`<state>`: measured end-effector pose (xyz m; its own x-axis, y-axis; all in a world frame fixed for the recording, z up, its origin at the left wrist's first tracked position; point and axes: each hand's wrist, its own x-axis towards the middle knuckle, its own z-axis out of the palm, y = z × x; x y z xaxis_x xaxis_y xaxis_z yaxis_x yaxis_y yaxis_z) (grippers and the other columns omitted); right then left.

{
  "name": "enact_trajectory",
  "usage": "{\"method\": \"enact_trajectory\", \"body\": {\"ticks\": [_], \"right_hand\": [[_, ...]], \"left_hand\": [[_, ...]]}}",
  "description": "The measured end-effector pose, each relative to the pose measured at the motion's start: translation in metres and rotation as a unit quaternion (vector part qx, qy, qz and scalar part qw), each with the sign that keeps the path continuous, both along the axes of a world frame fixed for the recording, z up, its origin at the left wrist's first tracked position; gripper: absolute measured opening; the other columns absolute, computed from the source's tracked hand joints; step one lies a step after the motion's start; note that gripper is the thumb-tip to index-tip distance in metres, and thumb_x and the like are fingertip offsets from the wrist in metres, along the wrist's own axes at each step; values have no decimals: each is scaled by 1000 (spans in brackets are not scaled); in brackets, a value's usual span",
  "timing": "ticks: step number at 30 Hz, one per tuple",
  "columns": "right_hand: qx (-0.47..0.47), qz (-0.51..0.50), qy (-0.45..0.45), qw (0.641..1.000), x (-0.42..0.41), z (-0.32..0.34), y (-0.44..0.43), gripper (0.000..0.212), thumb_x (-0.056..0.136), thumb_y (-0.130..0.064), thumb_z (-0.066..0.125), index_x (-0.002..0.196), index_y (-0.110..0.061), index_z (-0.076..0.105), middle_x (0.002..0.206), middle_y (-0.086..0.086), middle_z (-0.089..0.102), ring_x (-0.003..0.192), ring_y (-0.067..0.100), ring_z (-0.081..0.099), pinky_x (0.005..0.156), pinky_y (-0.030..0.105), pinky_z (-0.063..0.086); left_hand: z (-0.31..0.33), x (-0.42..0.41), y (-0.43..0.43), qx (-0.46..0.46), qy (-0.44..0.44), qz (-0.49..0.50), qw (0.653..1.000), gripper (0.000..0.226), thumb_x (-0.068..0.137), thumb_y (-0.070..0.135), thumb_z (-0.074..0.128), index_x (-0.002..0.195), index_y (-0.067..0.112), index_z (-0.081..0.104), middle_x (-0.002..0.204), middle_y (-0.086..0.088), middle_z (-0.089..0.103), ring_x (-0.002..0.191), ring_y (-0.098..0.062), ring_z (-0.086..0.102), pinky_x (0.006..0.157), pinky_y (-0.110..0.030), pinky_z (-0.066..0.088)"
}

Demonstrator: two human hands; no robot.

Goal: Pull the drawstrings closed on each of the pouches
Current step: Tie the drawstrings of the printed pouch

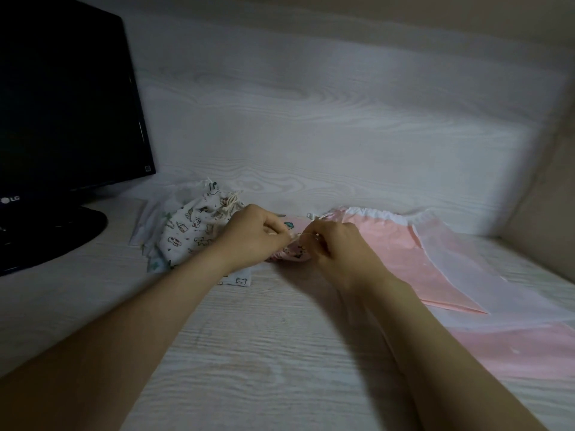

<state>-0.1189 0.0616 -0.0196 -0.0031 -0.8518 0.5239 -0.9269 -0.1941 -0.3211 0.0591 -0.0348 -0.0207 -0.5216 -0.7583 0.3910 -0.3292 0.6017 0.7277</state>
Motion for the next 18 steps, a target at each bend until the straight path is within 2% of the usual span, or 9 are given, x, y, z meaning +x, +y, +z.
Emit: {"method": "enact_trajectory", "body": {"ticks": [1, 3, 6, 9, 12, 14, 15, 17, 18], "right_hand": [[2, -3, 1, 1000, 1, 0, 0, 22, 92, -23, 52, 79, -37, 63, 72, -17, 64, 73, 12, 64, 67, 37, 53], [3, -7, -17, 1000, 0, -1, -2, 20, 91, -23, 52, 83, -32, 68, 75, -16, 67, 75, 13, 65, 68, 38, 54], [-1, -15, -63, 998, 2, -1, -2, 20, 91, -24, 53, 88, -24, 73, 75, -10, 68, 73, 14, 63, 68, 40, 54], [2, -28, -86, 996, 3, 1, -1, 21, 95, -28, 55, 78, -23, 68, 66, -9, 62, 66, 13, 57, 63, 38, 50], [28, -32, -131, 991, 5, 6, 1, 34, 95, -20, 59, 61, -23, 58, 55, -10, 56, 55, 6, 50, 55, 28, 41], [45, -9, -279, 959, 6, 11, 2, 38, 95, -12, 61, 58, -20, 62, 48, -11, 48, 48, 9, 43, 49, 22, 33], [47, 10, -376, 925, 6, 14, 3, 34, 95, -10, 61, 63, -16, 67, 50, -1, 45, 48, 15, 39, 48, 23, 31], [39, 46, -500, 864, 5, 21, 6, 20, 98, -10, 59, 87, -4, 75, 63, 13, 48, 58, 22, 41, 54, 29, 34], [37, 64, -527, 846, 4, 22, 7, 18, 100, -11, 58, 102, -5, 75, 72, 15, 58, 63, 25, 48, 57, 31, 41]], "left_hand": [[0, 0, 1, -19, -8, 0, 1000, 11, 91, 24, 80, 80, 25, 84, 79, 14, 79, 85, -5, 74, 88, -38, 62], [0, -1, 4, -49, -24, 1, 999, 11, 91, 22, 79, 82, 25, 84, 81, 14, 79, 86, -1, 73, 91, -35, 61], [3, -2, 8, -80, -51, -9, 995, 14, 90, 18, 75, 80, 25, 84, 80, 13, 78, 84, -2, 73, 85, -36, 62], [7, -5, 15, -99, -91, -37, 990, 14, 86, 19, 71, 80, 25, 83, 78, 13, 77, 80, -4, 72, 79, -35, 62], [5, -7, 17, -115, -103, -44, 987, 11, 87, 23, 73, 82, 25, 83, 76, 13, 76, 76, -2, 71, 76, -33, 60], [2, -7, 12, -105, -90, -40, 990, 14, 90, 19, 72, 88, 26, 84, 84, 15, 78, 85, -1, 72, 84, -33, 61], [2, -7, 10, -93, -80, -39, 992, 15, 92, 19, 73, 91, 27, 85, 89, 16, 79, 90, 0, 72, 89, -34, 61], [2, -7, 5, -63, -54, -44, 996, 14, 96, 19, 73, 91, 26, 84, 91, 17, 79, 94, 2, 72, 95, -34, 60], [1, -7, 4, -52, -47, -44, 997, 15, 98, 20, 73, 89, 25, 83, 90, 16, 78, 93, 1, 72, 96, -35, 59]]}}
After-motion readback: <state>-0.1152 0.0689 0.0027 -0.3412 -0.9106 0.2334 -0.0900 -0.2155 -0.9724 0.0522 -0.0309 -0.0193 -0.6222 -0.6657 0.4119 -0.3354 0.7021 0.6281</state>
